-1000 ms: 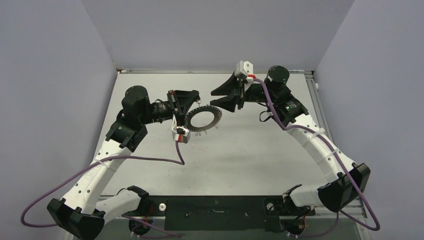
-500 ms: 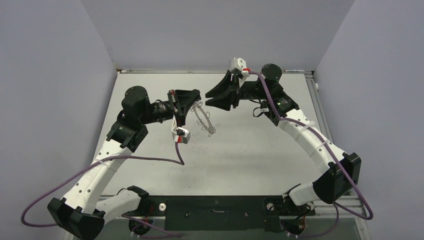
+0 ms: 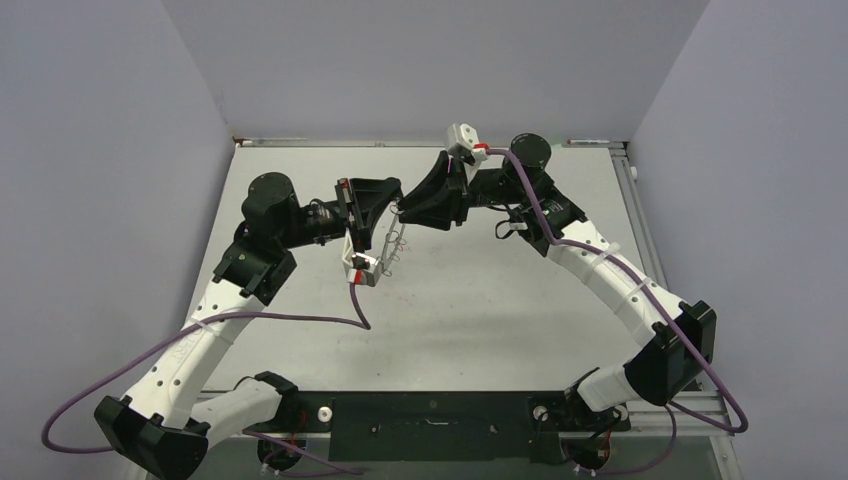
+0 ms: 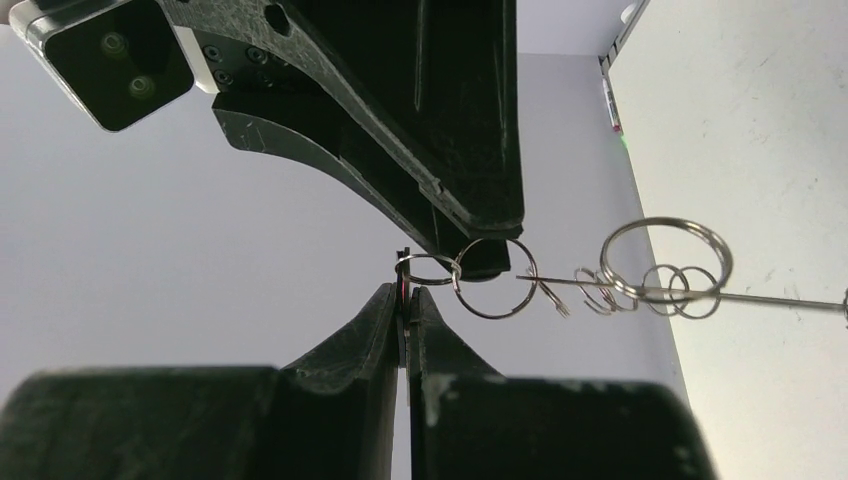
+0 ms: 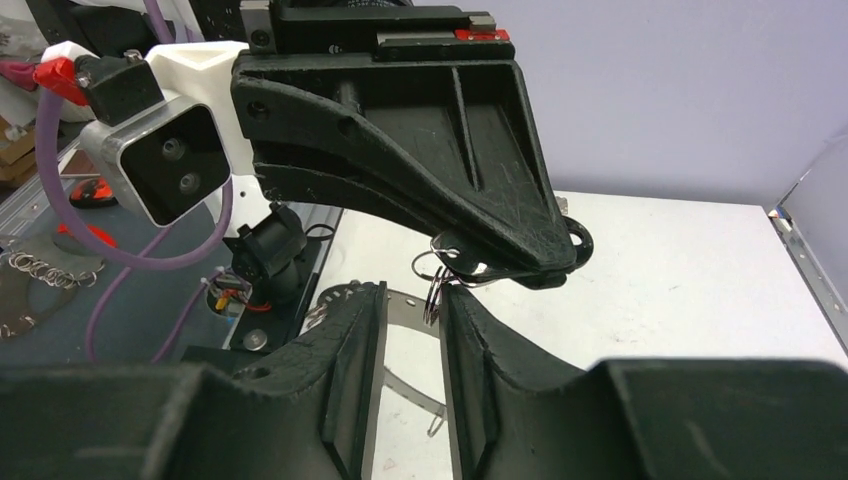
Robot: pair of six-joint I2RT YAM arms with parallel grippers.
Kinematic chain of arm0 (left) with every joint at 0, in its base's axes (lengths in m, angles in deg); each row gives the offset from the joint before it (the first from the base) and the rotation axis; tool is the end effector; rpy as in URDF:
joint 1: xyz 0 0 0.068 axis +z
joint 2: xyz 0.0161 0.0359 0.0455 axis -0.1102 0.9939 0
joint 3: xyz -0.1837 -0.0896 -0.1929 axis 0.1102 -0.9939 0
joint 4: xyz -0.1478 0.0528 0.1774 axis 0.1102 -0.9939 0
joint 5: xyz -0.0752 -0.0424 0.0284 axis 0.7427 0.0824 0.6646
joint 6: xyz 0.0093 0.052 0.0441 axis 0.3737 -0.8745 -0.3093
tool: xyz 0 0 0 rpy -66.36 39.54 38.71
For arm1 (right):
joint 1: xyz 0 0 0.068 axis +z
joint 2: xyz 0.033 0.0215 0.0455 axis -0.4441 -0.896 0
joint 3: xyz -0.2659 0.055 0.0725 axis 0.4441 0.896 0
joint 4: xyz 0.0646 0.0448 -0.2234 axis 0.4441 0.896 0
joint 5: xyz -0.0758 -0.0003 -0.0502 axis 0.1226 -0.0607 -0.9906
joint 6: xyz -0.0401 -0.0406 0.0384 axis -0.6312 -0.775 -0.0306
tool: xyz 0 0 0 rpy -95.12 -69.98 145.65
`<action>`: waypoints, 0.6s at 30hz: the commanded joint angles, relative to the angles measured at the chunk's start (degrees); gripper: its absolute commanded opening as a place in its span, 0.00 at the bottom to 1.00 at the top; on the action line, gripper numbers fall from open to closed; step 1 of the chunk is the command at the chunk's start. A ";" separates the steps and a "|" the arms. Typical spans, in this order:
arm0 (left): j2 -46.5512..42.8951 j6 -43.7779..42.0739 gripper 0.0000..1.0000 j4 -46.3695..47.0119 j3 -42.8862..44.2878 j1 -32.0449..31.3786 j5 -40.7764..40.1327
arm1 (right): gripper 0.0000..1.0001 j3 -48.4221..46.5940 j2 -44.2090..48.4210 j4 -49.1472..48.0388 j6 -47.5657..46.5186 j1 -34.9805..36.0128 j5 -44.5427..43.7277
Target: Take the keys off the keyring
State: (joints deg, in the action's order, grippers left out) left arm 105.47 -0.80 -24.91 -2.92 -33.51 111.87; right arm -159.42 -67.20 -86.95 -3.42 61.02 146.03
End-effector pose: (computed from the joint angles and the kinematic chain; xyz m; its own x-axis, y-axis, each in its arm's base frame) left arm 0.1690 -0.1320 0.4251 0.9561 0.2844 -0.0704 0.0732 0.0009 0.9973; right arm 0.2173 0.2133 0.4418 -0.0493 0.0331 -0.9982 -0.9702 -0.2391 0.0400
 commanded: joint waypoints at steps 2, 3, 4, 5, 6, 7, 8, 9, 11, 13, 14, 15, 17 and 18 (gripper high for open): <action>-1.55 1.86 0.00 3.93 1.30 -0.15 0.39 | 0.21 -0.17 -0.56 -0.95 -2.36 0.52 1.03; -1.48 2.18 0.00 3.91 1.37 -0.15 0.43 | 0.20 -0.32 -0.66 -0.53 -2.75 0.50 0.58; -1.43 2.64 0.00 3.93 1.54 -0.15 0.42 | 0.20 -0.50 -0.71 0.02 -3.27 0.50 -0.01; -1.38 2.97 0.00 3.89 1.69 -0.15 0.31 | 0.20 -0.69 -0.84 0.48 -3.92 0.50 -0.48; -1.34 3.02 0.00 3.85 1.90 -0.15 0.28 | 0.20 -0.75 -0.80 0.86 -4.39 0.50 -1.02; -1.27 3.04 0.00 3.85 1.96 -0.15 0.40 | 0.19 -0.86 -0.82 1.18 -4.82 0.50 -1.66; -1.25 3.09 0.00 3.77 2.02 -0.15 0.43 | 0.17 -0.87 -0.78 1.47 -5.31 0.50 -2.07; -1.21 3.10 0.00 3.52 2.15 -0.15 0.43 | 0.15 -0.98 -0.79 1.95 -5.97 0.50 -2.28; -1.09 3.27 0.00 3.29 2.54 -0.15 0.42 | 0.10 -1.17 -0.68 3.16 -7.43 0.50 -2.63; -0.99 3.17 0.00 2.50 2.86 -0.15 0.22 | 0.05 -1.20 -0.37 3.46 -8.02 0.42 -2.81; -0.94 3.33 0.00 2.37 2.96 -0.11 -0.01 | 0.05 -1.12 -0.08 3.99 -8.35 0.35 -2.86; -0.94 3.54 0.00 2.22 2.97 0.04 -0.41 | 0.05 -0.96 0.22 4.66 -9.73 0.33 -2.94; -1.01 4.18 0.00 2.19 3.04 0.45 -0.79 | 0.05 -0.61 0.99 5.03 -11.02 0.13 -2.94; -0.99 4.32 0.00 2.13 2.97 0.72 -0.84 | 0.05 -0.43 1.32 4.83 -11.07 0.03 -2.93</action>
State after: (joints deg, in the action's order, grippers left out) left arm 105.47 2.04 -26.02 -2.92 -33.46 110.87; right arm -159.31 -67.79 -83.08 -10.46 61.02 143.50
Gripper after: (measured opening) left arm 0.020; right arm 0.066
